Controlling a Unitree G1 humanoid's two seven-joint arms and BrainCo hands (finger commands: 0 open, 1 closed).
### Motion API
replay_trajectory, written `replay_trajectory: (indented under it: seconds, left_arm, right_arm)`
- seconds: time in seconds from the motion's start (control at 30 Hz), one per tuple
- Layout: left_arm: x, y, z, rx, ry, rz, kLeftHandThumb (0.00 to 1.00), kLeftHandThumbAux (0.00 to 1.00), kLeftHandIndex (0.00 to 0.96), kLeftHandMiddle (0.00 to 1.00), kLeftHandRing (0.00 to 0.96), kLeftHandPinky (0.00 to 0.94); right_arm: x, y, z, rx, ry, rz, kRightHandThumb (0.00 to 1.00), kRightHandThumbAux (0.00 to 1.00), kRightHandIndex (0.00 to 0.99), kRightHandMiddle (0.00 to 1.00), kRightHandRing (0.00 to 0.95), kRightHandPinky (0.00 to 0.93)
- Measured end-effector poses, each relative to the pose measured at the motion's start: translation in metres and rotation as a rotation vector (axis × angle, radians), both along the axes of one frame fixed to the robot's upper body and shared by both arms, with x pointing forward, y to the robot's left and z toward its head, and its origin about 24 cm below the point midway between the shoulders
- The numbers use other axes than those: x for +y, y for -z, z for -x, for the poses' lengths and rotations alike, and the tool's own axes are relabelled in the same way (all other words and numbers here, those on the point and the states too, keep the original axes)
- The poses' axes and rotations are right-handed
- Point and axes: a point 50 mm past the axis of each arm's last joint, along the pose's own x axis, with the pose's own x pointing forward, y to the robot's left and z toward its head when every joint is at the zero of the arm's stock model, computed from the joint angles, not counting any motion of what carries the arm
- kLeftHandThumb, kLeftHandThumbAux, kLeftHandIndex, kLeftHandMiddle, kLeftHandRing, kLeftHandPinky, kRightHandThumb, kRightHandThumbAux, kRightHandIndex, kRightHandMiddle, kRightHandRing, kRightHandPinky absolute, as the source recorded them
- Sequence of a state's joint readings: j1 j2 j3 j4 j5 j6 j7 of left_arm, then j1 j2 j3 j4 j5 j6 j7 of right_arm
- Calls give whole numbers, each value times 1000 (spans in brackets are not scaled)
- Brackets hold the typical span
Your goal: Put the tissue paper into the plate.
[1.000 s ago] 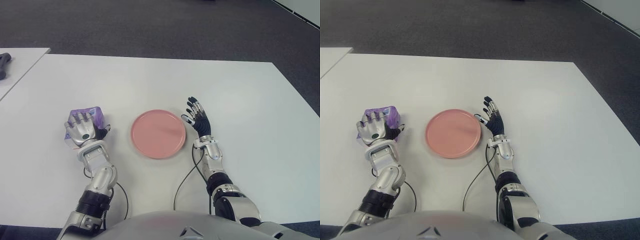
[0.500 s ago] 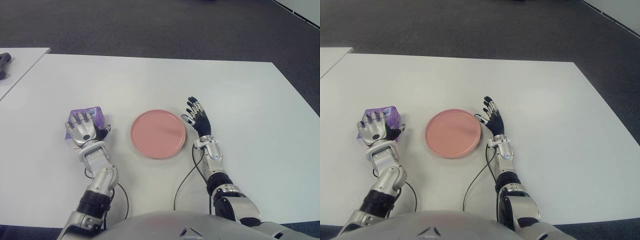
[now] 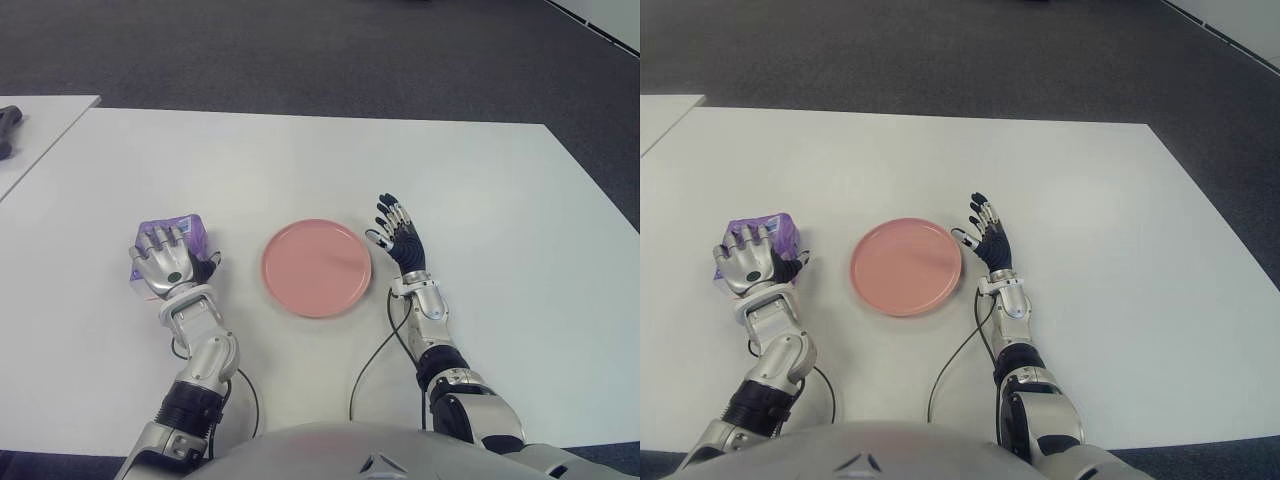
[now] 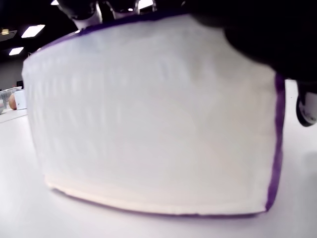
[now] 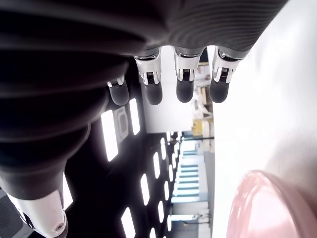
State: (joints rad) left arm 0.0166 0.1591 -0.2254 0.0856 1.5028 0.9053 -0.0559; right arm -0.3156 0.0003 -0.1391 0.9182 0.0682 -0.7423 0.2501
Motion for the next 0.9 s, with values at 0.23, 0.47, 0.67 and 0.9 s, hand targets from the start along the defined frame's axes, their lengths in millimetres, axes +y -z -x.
replay_trajectory:
  seconds: [0.23,0.47,0.67,0.9]
  left_arm:
    - [-2,0,1,1,-6,-3,0,329,0,0,0,0]
    - [-2,1,1,4,-15,-8,0,335,0,0,0,0]
    - [-2,3,0,3,-13,-24,0,341,0,0,0,0]
    - [-2,6,2,-12,-4,-65,0,353,0,0,0,0]
  right_arm:
    - [-1,0,0,0,2,-1,81,706,42,17,2,44]
    - [-2,0,0,-1,3,-2,81,706,42,17,2,44]
    - [-2,0,0,-1,3,-1,81,706,42,17,2,44]
    - [-3,0,0,-3,3,0,81,706,42,17,2,44]
